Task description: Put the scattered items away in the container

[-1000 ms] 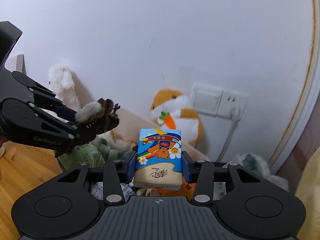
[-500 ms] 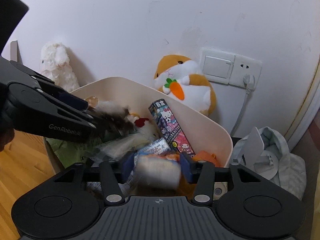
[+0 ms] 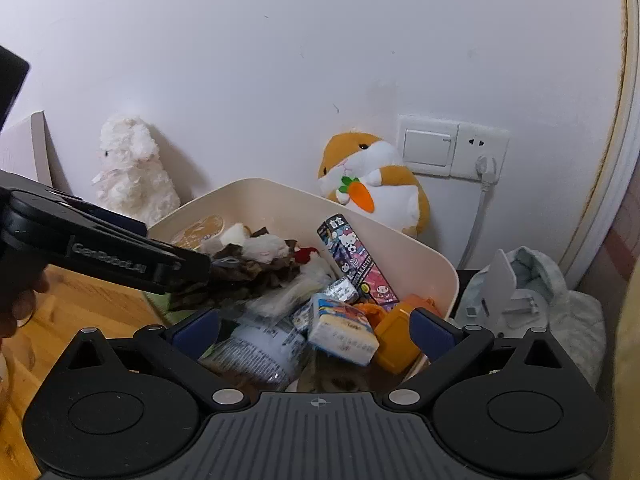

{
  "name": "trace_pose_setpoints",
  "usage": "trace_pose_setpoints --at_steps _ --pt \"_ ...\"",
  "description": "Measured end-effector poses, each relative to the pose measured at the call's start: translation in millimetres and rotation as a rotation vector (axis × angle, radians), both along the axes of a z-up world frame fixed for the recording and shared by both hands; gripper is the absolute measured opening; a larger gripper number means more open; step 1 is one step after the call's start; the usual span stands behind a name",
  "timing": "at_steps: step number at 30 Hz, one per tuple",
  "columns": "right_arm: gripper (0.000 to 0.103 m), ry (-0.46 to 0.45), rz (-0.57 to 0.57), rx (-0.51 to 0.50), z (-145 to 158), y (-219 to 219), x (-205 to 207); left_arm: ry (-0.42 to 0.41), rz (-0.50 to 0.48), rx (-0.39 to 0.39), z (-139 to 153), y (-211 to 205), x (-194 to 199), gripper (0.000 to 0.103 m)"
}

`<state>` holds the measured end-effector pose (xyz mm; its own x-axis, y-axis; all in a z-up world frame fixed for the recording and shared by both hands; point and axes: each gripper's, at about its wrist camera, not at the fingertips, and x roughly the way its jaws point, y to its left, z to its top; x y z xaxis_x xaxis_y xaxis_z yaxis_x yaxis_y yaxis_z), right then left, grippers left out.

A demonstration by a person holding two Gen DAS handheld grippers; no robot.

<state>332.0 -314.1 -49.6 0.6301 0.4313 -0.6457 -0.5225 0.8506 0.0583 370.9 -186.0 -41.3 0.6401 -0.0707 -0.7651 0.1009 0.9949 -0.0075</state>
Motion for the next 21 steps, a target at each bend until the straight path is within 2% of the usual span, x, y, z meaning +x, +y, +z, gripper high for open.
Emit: trace_pose_setpoints --at_steps 6,13,21 --pt "0.103 -0.014 -0.036 -0.002 22 0 -31 -0.023 0.035 0.037 21 14 -42 0.080" --pt "0.103 -0.026 -0.054 -0.028 40 2 -66 -0.046 0.044 0.039 42 30 -86 0.080" --pt "0.103 0.015 -0.089 -0.014 57 -7 -102 -0.058 0.027 0.019 62 35 -134 0.080"
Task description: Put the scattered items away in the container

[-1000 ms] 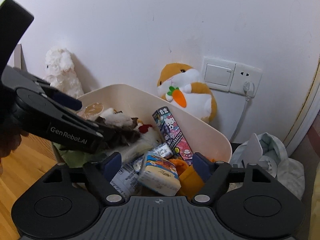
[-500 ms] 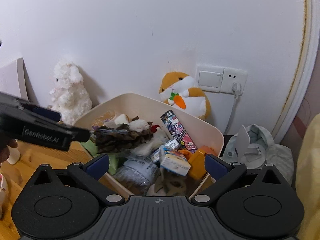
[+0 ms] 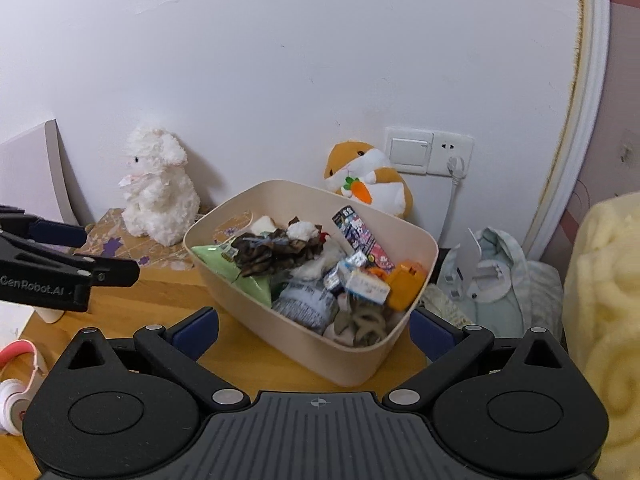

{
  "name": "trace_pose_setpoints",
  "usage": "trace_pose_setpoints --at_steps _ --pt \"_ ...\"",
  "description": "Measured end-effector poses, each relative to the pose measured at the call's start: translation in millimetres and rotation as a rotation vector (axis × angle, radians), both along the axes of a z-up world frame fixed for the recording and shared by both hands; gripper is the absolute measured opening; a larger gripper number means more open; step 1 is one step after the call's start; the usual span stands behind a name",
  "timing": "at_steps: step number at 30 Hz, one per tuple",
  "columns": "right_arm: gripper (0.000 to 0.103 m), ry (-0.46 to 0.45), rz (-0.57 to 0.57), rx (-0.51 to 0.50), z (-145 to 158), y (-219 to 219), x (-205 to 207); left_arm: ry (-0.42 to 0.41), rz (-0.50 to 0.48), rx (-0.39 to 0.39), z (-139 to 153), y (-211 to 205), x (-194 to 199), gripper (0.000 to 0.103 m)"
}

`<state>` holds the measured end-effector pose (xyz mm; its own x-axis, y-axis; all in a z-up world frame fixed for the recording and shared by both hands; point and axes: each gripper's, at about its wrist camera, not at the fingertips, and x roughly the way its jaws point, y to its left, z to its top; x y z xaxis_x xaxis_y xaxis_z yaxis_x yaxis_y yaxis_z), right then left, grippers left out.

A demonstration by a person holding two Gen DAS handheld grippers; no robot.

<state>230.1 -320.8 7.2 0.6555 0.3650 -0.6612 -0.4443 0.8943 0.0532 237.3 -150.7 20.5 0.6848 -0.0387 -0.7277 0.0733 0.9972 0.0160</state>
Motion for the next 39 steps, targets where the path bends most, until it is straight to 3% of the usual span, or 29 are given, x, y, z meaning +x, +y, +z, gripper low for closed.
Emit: trace_pose_setpoints --at_steps 8,20,39 --pt "0.103 -0.016 -0.018 0.005 27 -12 -41 0.005 -0.062 0.018 7 -3 -48 0.080" --pt "0.103 -0.033 -0.015 -0.020 47 -26 -98 0.001 -0.036 0.008 29 8 -118 0.080" --pt "0.103 -0.049 -0.016 -0.027 76 -42 -160 0.008 -0.050 -0.009 66 10 -181 0.080"
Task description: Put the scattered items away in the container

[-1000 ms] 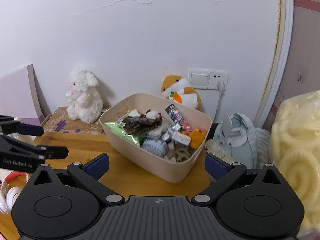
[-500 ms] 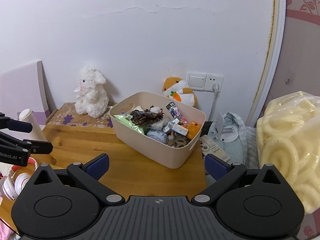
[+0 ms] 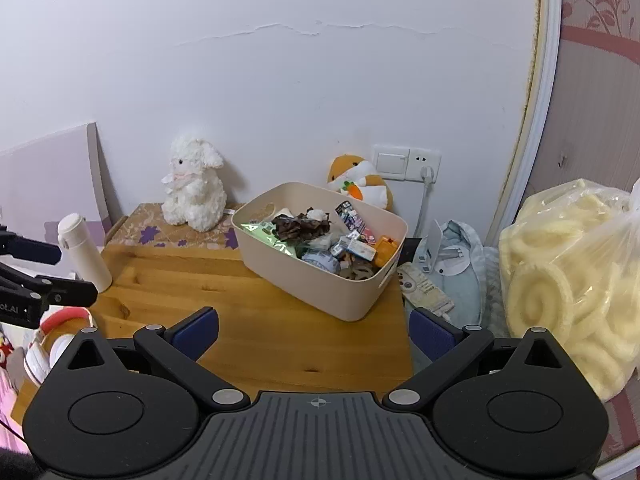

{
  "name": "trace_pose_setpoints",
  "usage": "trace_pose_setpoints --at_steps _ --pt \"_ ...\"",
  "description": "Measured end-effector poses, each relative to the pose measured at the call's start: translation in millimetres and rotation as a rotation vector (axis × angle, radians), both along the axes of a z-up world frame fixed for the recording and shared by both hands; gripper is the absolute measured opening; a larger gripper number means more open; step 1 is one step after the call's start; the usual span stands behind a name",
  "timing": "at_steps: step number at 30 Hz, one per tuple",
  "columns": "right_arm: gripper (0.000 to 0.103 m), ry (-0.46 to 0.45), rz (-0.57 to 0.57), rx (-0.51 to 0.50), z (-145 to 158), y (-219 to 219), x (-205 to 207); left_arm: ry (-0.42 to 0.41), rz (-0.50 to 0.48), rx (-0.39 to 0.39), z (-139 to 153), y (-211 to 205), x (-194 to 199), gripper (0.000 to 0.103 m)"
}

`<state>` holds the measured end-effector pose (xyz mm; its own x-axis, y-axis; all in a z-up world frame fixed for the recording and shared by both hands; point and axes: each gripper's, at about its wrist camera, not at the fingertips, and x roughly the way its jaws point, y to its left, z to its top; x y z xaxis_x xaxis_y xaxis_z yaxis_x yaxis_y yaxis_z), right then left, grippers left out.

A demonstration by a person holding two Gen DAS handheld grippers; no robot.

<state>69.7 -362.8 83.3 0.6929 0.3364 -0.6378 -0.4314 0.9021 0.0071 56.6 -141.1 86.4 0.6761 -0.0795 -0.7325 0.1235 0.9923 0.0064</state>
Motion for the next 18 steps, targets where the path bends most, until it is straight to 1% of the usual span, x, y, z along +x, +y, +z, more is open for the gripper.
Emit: trace_pose_setpoints --at_steps 3,8,13,18 --pt "0.103 0.000 -0.004 -0.002 2.6 -0.3 -6.5 0.003 0.003 0.008 1.3 0.3 -5.0 0.080" --pt "0.103 0.018 -0.018 0.000 2.6 -0.6 -12.2 0.025 0.008 -0.003 -0.8 3.2 -7.2 0.080" --pt "0.103 0.026 -0.045 0.000 2.0 -5.4 -8.2 0.039 0.001 -0.027 -1.4 4.7 -3.9 0.080" --pt "0.103 0.028 -0.059 -0.010 0.6 -7.0 -3.7 0.043 -0.001 -0.014 -2.7 1.6 -2.4 0.081"
